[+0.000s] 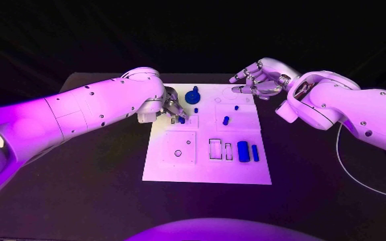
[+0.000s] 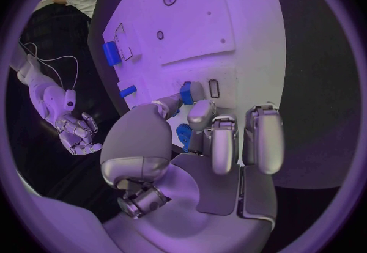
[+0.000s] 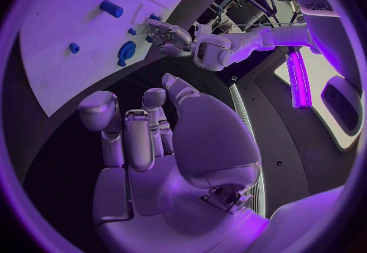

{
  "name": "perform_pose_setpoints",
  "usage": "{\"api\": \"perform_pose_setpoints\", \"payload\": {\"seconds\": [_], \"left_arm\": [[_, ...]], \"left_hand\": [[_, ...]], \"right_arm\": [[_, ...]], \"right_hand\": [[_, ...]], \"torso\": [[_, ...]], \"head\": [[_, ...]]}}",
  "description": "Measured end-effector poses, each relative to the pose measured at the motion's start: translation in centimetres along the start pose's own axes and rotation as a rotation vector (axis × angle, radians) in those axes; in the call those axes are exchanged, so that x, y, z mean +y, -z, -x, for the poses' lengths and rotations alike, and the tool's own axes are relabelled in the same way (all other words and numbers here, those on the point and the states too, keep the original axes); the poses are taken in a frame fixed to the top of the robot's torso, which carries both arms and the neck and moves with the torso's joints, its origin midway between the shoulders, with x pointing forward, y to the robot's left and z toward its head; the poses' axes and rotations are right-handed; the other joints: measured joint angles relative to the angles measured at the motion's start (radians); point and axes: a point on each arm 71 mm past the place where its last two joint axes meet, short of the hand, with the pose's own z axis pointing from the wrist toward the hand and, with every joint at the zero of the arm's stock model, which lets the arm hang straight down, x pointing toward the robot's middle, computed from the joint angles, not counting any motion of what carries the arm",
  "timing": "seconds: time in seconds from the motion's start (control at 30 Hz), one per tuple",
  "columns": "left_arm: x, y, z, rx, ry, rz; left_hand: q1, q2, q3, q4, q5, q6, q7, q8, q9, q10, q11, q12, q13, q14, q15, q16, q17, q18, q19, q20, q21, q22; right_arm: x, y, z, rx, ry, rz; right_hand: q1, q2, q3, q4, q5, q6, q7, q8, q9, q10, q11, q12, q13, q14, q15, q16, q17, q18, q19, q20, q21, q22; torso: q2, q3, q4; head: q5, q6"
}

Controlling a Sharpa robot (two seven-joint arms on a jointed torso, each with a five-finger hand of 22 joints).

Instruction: Assemble the parts on the task board

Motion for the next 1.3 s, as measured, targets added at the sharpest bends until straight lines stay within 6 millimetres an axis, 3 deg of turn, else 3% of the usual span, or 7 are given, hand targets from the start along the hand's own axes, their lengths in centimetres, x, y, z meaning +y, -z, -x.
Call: {"api": "perform_pose_setpoints", "payload": {"seconds": [0.37,1.3], "left_arm": [[0.04,-0.06,0.0,-0.002,0.005,0.001],[-0.09,0.37,-0.68,-0.01,0.018,-0.018]], "left_hand": [[-0.013,-0.005,-0.109,0.037,0.0,0.014,-0.007,-0.006,0.003,0.01,-0.005,0.006,0.0,0.001,-0.006,0.0,0.0,0.0,-0.003,-0.004,0.005,0.0],[-0.013,-0.005,-0.18,0.059,0.0,0.025,-0.011,-0.014,0.006,0.018,-0.011,0.006,-0.002,0.0,-0.007,0.0,0.0,0.0,0.0,-0.007,0.012,0.0]], "right_arm": [[-0.06,-0.01,0.01,0.001,0.002,-0.001],[-0.3,-0.02,-0.12,0.008,0.0,-0.005]], "right_hand": [[0.0,0.0,0.0,0.0,0.0,0.0,0.0,0.0,0.0,0.0,0.0,-0.004,-0.001,0.0,0.0,0.0,-0.002,0.0,0.0,0.0,-0.006,-0.004],[0.0,0.0,0.0,0.0,0.0,0.0,0.0,0.0,0.0,0.001,0.001,-0.004,-0.001,0.0,0.0,-0.004,-0.004,0.0,0.0,0.0,-0.006,-0.006]], "torso": [[0.0,0.0,0.0],[0.0,-0.0002,0.0005]], "head": [[0.0,-0.003],[-0.001,-0.005]]}}
